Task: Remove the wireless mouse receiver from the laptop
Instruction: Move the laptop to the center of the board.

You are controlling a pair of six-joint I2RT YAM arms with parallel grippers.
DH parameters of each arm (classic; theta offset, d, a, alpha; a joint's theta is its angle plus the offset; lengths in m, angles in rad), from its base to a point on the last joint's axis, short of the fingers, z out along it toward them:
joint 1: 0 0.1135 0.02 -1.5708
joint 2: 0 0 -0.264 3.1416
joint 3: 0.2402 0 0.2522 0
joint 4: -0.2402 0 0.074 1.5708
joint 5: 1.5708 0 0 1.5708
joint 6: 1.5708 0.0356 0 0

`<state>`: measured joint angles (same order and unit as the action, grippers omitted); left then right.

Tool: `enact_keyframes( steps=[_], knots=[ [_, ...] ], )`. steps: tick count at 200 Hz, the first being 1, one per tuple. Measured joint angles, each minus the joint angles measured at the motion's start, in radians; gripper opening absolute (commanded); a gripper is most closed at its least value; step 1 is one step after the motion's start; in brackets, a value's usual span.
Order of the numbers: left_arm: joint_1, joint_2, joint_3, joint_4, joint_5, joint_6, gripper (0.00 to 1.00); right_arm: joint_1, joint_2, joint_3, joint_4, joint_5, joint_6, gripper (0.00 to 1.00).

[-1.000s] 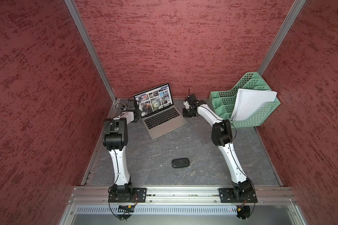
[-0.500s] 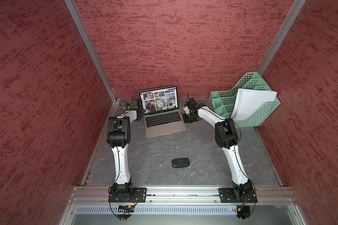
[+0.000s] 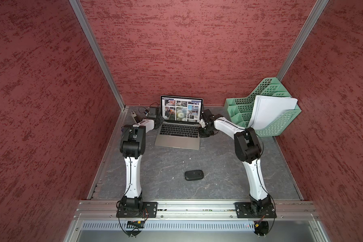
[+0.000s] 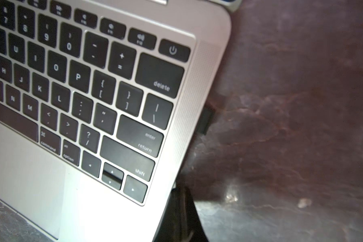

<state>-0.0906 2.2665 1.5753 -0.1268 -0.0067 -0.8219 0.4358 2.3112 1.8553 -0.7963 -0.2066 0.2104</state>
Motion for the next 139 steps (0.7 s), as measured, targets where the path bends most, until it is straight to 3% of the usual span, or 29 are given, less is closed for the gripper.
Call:
enact_keyframes(
  steps=[75, 139],
  knots=[
    [0.0, -0.123, -0.094, -0.102, -0.018, 0.072, 0.0, 0.01, -0.017, -0.025, 0.006, 0.023, 0.0, 0.0],
    [0.021, -0.217, -0.023, -0.325, -0.029, 0.253, 0.0, 0.024, -0.146, -0.19, -0.007, 0.06, 0.011, 0.0]
  ],
)
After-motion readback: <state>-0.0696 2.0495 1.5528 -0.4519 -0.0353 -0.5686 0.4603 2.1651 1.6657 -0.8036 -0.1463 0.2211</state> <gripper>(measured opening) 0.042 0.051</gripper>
